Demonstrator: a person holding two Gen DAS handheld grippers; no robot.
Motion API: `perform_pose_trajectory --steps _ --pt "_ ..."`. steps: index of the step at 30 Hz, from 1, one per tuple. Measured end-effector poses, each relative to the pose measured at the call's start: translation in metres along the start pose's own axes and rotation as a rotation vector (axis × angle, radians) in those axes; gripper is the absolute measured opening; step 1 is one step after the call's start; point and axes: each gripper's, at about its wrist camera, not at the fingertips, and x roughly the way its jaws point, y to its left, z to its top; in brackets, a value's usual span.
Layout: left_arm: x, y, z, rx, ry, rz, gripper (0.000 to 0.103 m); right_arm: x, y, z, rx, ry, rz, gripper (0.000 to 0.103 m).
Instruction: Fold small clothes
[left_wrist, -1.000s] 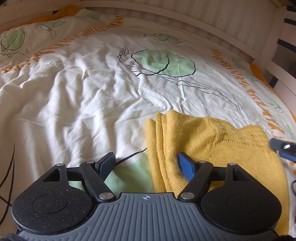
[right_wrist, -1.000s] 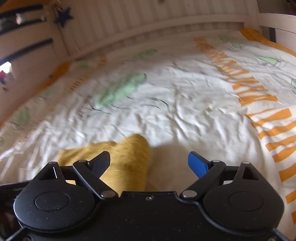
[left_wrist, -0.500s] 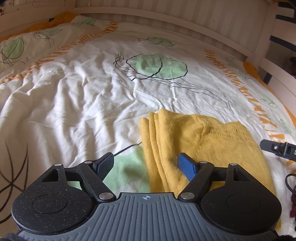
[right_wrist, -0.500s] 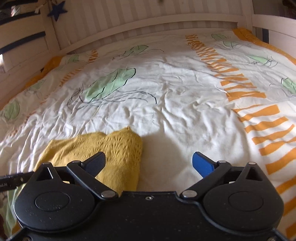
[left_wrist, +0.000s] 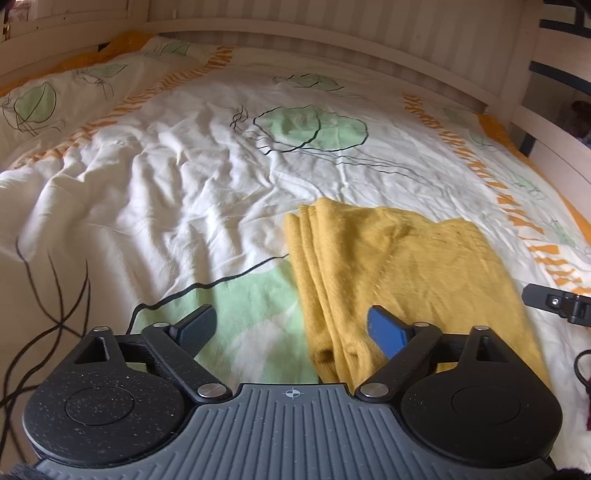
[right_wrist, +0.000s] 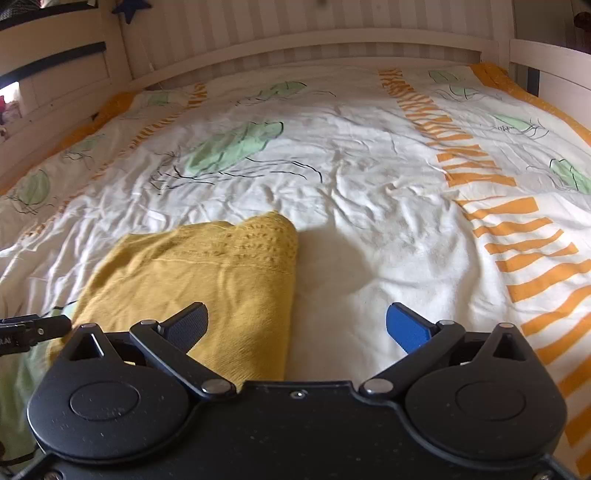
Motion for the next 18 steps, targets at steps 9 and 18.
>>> perform_pose_trajectory --steps 9,18 --pt "-0.045 -0.023 -0.011 0.046 -0.022 -0.030 0.103 -0.043 0.005 -0.017 0.076 0.024 0.050 0.103" --pt "-0.065 -0.047 -0.013 0.089 0.005 -0.024 0.102 -0.064 0.009 -0.035 0.082 0.066 0.065 0.103"
